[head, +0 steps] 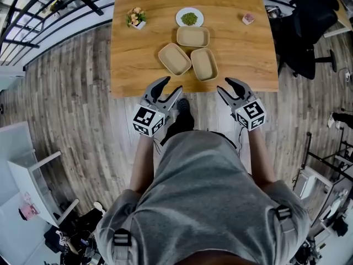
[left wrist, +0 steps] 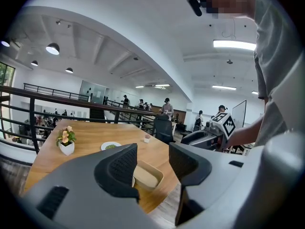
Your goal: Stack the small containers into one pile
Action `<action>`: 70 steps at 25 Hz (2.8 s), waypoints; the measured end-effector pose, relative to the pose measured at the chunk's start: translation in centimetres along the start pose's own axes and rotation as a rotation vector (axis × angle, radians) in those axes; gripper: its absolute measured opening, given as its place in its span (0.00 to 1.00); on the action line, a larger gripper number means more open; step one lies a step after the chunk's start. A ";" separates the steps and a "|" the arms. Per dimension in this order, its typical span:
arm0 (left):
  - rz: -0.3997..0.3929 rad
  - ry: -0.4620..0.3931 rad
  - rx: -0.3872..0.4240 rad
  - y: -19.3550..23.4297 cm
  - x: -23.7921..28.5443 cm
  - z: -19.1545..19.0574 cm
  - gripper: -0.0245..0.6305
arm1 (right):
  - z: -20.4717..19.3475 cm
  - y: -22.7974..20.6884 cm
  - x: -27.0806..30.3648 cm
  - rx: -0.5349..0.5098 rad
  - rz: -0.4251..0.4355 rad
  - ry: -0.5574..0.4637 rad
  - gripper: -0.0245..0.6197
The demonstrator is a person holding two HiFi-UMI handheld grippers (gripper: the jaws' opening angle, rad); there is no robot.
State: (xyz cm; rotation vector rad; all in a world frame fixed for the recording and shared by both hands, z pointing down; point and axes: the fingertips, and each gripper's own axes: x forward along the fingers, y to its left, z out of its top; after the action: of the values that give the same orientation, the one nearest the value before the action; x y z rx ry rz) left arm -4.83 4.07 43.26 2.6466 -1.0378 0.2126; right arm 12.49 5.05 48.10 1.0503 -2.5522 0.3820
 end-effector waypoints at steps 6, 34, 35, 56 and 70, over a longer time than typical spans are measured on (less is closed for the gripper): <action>-0.026 0.010 0.006 3.1 1.9 1.0 0.37 | 0.8 -1.9 2.2 0.007 -0.032 0.015 0.32; -0.053 0.026 -0.010 9.6 2.9 1.3 0.37 | 1.0 -3.2 7.6 0.030 -0.116 0.059 0.30; -0.051 0.028 -0.014 9.6 2.8 1.1 0.37 | 1.0 -3.3 7.7 0.024 -0.123 0.057 0.29; -0.001 0.148 -0.058 10.3 5.0 -3.3 0.37 | -6.7 -7.9 10.7 -0.015 -0.213 0.210 0.27; 0.027 0.220 -0.101 10.3 6.7 -6.2 0.37 | -13.0 -11.1 13.3 0.080 -0.224 0.308 0.25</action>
State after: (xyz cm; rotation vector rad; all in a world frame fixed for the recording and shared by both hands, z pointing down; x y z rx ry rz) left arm -7.17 -5.49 52.94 2.4550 -0.9845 0.4342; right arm 14.48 -5.95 66.65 1.1892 -2.1401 0.5421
